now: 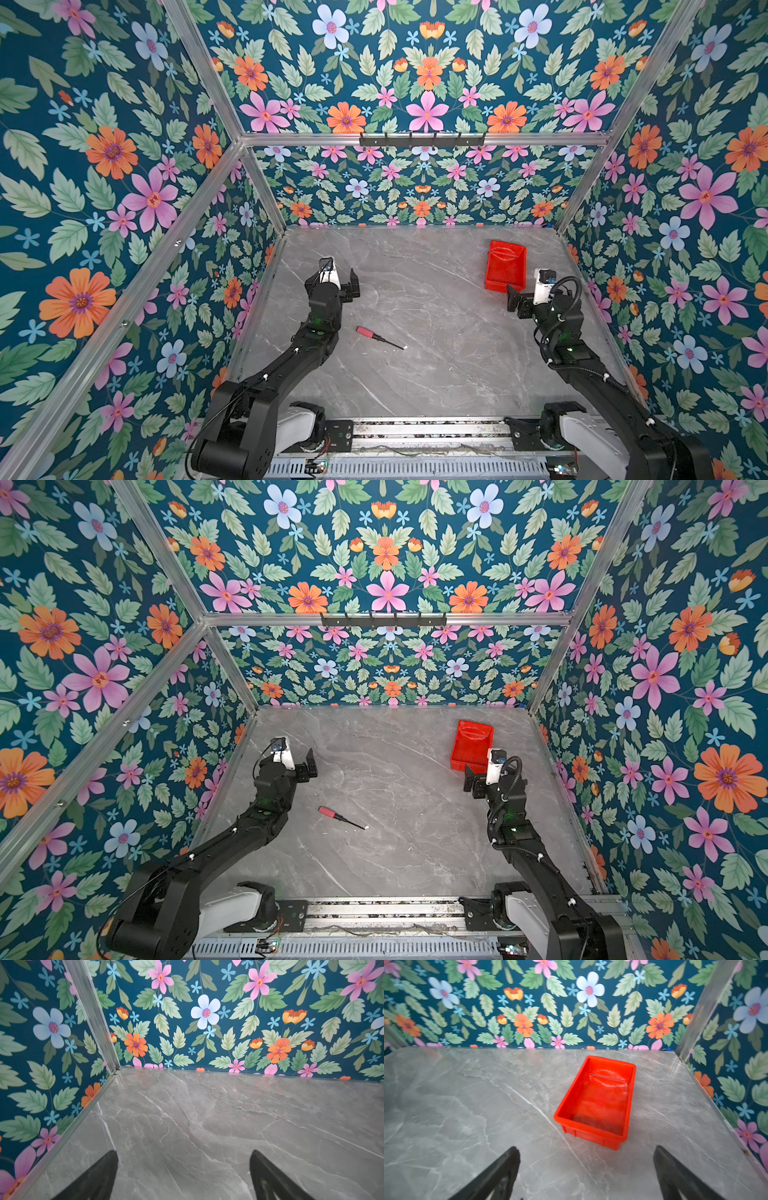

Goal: Put the screwdriver in the bin
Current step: 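Lower the left gripper onto the red screwdriver handle while the right arm moves inward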

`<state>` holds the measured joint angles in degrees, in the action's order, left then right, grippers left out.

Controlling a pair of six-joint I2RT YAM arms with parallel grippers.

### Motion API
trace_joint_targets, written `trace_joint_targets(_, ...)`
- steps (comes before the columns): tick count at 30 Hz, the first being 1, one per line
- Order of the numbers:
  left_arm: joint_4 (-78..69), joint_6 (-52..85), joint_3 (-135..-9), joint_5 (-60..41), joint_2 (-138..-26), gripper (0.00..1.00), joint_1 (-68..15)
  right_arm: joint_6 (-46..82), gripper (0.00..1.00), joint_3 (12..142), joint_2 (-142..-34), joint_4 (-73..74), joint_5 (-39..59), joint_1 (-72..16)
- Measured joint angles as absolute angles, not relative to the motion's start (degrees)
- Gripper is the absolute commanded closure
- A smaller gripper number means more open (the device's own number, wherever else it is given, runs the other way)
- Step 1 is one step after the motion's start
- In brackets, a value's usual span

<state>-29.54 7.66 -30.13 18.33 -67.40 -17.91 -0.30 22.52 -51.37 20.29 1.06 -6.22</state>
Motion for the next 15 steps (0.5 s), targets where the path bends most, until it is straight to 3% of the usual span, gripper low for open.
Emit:
trace_joint_targets(8,-9.67,26.48,-36.64,23.77,-65.47,0.00,-23.18,-5.98,0.01,25.39,-44.69,8.23,-0.56,-17.93)
trace_joint_targets(15,5.89,44.95,-44.16,27.27,-68.47,0.00,-27.66,-12.69,0.01,29.87,-47.94,1.06,-3.92,-30.96)
